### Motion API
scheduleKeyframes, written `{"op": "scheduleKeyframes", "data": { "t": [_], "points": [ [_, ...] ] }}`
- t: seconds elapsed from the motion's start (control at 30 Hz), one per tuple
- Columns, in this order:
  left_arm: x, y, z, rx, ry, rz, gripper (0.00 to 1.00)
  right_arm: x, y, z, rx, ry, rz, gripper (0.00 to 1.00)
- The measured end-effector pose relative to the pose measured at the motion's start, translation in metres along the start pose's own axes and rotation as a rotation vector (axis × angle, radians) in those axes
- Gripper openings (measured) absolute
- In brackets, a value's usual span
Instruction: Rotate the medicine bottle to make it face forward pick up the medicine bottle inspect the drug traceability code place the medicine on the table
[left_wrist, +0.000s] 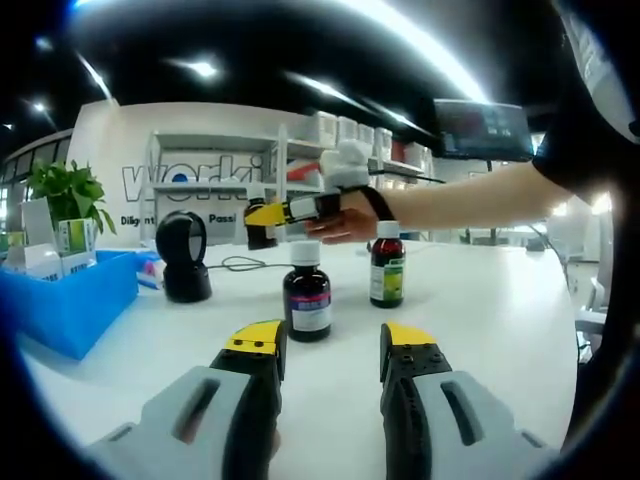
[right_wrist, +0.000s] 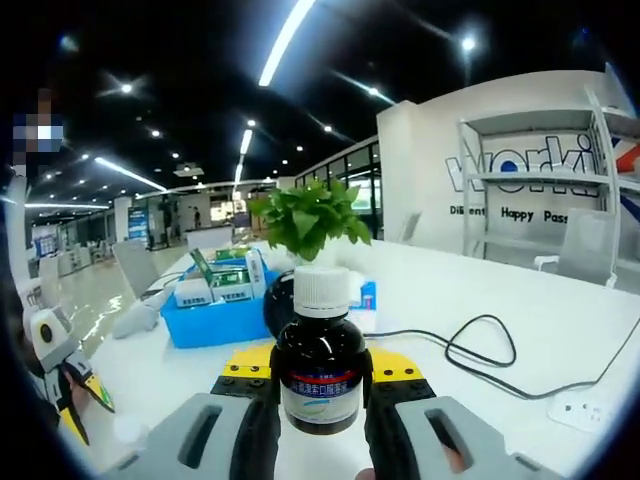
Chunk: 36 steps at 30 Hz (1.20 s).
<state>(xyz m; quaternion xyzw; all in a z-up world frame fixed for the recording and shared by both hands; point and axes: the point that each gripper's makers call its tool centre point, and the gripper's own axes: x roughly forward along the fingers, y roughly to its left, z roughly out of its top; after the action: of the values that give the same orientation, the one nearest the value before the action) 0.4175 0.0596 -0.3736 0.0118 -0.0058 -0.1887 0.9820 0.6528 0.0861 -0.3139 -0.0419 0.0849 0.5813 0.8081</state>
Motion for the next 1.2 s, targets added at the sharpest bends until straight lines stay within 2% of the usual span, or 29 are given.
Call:
{"op": "scheduleKeyframes", "data": {
  "t": [0.3,0.83,1.2],
  "points": [
    [0.0,0.001,-0.001,-0.004,0.001,-0.001,0.28,0.011,0.001,-0.005,0.03,-0.006,0.013,0.27],
    [0.0,0.001,-0.001,-0.013,0.002,-0.002,0.28,0.024,0.002,-0.013,0.034,-0.004,0.026,0.27],
    [0.0,0.001,0.0,-0.012,0.001,-0.001,0.28,0.022,0.021,-0.01,0.016,-0.013,0.106,0.27]
  ]
}}
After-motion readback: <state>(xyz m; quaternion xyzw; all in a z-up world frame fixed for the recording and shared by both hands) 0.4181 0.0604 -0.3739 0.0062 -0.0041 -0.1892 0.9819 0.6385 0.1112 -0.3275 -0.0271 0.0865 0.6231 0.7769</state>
